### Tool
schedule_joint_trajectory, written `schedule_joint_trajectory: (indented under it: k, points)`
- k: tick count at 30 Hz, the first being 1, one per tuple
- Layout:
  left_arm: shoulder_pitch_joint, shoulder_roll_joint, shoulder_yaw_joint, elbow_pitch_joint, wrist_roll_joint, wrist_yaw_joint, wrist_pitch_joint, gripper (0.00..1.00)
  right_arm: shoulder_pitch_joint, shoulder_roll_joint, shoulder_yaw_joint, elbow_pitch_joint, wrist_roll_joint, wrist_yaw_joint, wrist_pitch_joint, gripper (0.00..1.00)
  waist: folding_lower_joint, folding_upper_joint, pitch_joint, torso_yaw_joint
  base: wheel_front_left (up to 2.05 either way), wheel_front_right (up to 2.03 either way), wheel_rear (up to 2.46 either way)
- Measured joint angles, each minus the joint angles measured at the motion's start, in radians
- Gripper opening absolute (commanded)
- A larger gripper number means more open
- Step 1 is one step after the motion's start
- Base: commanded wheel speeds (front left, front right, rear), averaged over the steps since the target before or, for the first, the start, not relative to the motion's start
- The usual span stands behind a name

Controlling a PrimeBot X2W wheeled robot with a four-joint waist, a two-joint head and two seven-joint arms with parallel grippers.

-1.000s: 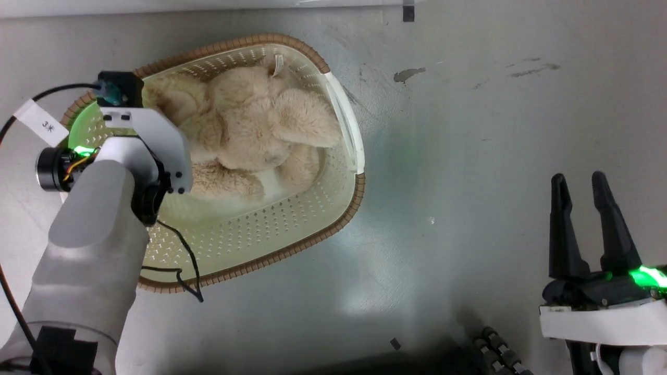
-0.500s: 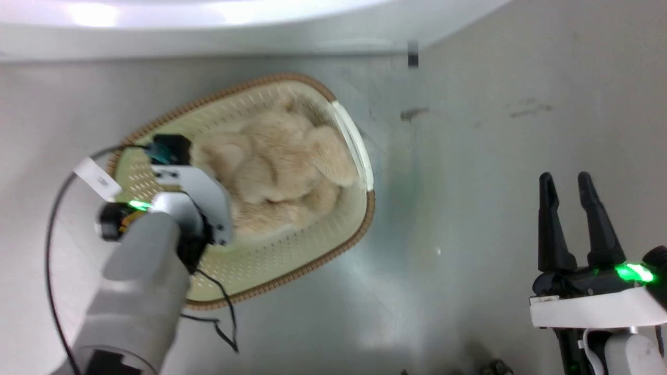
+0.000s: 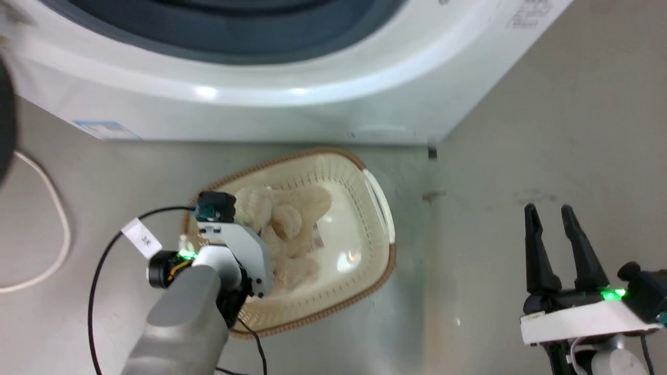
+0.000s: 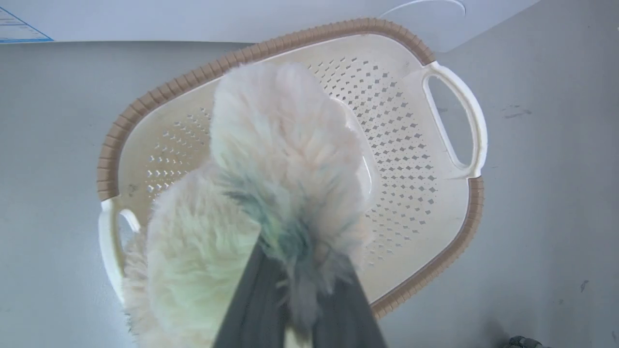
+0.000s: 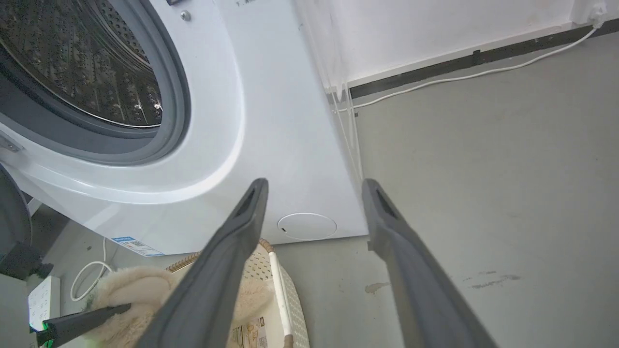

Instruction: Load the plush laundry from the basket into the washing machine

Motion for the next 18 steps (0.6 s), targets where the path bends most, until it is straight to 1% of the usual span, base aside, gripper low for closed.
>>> schedule_joint_trajectory:
  k: [11, 18]
  points:
    - [0.070, -0.025, 0.010, -0.071, -0.040, -0.005, -0.123, 0.00, 0.063, 0.000, -0.021, 0.047, -0.009, 0.000, 0.000, 1.00, -0.0001, -0.0001, -0.185, 0.053, 0.00, 0.00, 0.00]
    - [0.113, -0.031, 0.021, -0.161, -0.051, 0.017, -0.212, 0.00, 0.106, 0.000, -0.033, 0.061, -0.009, 0.000, 0.000, 1.00, -0.0001, 0.0000, -0.281, 0.077, 0.00, 0.00, 0.00]
